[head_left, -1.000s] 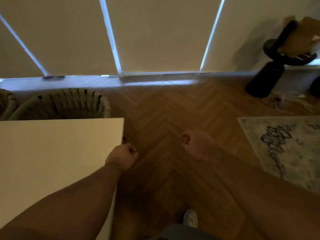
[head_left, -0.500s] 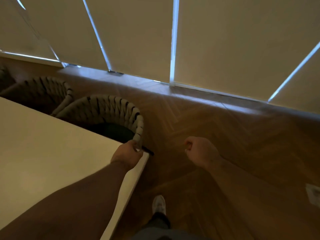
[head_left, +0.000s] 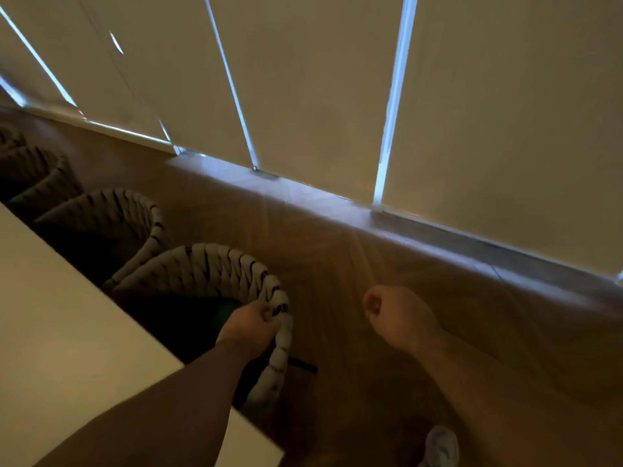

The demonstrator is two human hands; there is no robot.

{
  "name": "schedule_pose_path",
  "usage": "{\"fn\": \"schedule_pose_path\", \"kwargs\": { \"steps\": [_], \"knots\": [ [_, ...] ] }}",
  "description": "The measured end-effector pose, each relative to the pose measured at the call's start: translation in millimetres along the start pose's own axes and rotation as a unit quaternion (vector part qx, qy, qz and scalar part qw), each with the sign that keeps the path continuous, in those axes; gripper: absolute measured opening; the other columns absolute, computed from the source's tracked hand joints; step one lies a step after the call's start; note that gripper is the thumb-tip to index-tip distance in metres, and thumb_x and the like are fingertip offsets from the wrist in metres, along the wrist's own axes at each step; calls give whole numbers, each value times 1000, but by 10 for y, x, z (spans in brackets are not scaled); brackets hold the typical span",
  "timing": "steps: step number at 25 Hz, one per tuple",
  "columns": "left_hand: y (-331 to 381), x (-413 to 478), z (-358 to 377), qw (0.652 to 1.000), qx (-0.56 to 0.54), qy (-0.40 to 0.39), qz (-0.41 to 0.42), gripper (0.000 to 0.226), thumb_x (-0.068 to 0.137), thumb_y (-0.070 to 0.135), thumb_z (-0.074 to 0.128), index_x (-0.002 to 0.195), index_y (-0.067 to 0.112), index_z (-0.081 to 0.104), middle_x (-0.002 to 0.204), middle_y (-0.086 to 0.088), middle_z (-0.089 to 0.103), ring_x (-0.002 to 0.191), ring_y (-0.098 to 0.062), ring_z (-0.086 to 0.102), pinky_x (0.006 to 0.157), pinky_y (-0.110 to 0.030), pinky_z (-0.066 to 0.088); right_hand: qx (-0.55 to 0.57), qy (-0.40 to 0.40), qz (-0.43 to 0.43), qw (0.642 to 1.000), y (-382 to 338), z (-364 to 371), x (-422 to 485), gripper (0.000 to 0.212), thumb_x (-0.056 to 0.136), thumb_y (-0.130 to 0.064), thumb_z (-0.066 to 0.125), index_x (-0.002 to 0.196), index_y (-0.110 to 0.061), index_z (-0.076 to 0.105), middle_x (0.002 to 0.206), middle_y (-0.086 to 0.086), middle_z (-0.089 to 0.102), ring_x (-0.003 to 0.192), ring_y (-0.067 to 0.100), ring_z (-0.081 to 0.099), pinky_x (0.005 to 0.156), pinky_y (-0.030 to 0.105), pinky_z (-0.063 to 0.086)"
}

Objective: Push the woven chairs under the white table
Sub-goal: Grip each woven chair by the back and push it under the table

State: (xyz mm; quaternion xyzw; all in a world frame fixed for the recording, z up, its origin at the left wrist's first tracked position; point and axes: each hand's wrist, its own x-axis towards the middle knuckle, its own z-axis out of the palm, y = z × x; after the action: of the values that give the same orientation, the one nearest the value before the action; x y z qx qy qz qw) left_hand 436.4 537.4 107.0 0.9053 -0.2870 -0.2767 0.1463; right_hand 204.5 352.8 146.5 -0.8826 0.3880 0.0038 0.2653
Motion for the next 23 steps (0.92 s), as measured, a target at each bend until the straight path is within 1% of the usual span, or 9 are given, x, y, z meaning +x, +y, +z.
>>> {"fn": "schedule_pose_path", "kwargs": {
  "steps": [2,4,9,11,13,17,19,21,23],
  "knots": [
    [193,235,32,999,-15,10,-33,41,96,44,64,133,26,61,115,4,64,97,-13,61,81,-32,54,-3,-17,-30,999,211,-136,442,21,96,-29,68,117,-33,68,106,-12,69,93,6,63,81,26,52],
    [397,407,82,997,-30,24,-73,40,96,43,63,132,26,62,117,4,64,98,-13,61,82,-32,55,-12,-38,-67,997,396,-327,875,28,97,-29,68,125,-32,66,114,-10,69,97,7,63,86,29,55],
    [916,684,120,984,-80,66,-146,38,96,41,60,132,27,61,113,5,64,93,-9,60,72,-28,49,-46,-83,-152,984,565,-867,1904,32,96,-25,68,128,-29,66,118,-7,70,101,12,65,90,32,57],
    [1058,756,82,979,-89,74,-166,39,97,40,62,133,26,60,111,8,62,93,-8,58,71,-25,45,-36,-87,-183,979,471,-966,2297,30,93,-24,68,123,-29,69,115,-3,72,100,16,66,88,36,57],
    [1088,882,21,973,-90,86,-196,40,97,40,63,135,26,59,107,11,58,93,-8,57,74,-25,44,-33,-97,-213,972,295,-951,2611,30,90,-26,70,120,-30,71,113,-4,72,101,17,66,87,33,55],
    [937,1336,-103,955,-107,119,-250,17,99,38,63,114,33,58,95,14,57,80,0,52,77,-26,51,-38,-129,-266,954,-97,-726,3262,35,91,-31,73,126,-33,68,116,-8,69,104,14,64,83,29,51],
    [853,1600,-191,950,-114,114,-266,25,99,39,62,121,27,61,94,14,55,81,-2,52,74,-25,46,-49,-144,-280,948,-244,-635,3585,37,91,-31,72,128,-34,67,118,-8,69,106,15,64,87,32,54],
    [804,1822,-308,946,-125,105,-278,33,100,38,61,130,24,60,101,11,56,88,-7,54,75,-25,43,-74,-166,-286,941,-341,-629,3873,38,91,-30,72,129,-34,67,121,-8,68,106,14,64,90,35,55],
    [707,2019,-391,936,-142,113,-302,31,99,38,61,128,26,60,106,9,58,91,-8,54,78,-27,45,-94,-188,-299,931,-449,-640,4203,38,92,-28,72,129,-34,66,122,-8,68,106,13,63,92,36,55]
  ]
}}
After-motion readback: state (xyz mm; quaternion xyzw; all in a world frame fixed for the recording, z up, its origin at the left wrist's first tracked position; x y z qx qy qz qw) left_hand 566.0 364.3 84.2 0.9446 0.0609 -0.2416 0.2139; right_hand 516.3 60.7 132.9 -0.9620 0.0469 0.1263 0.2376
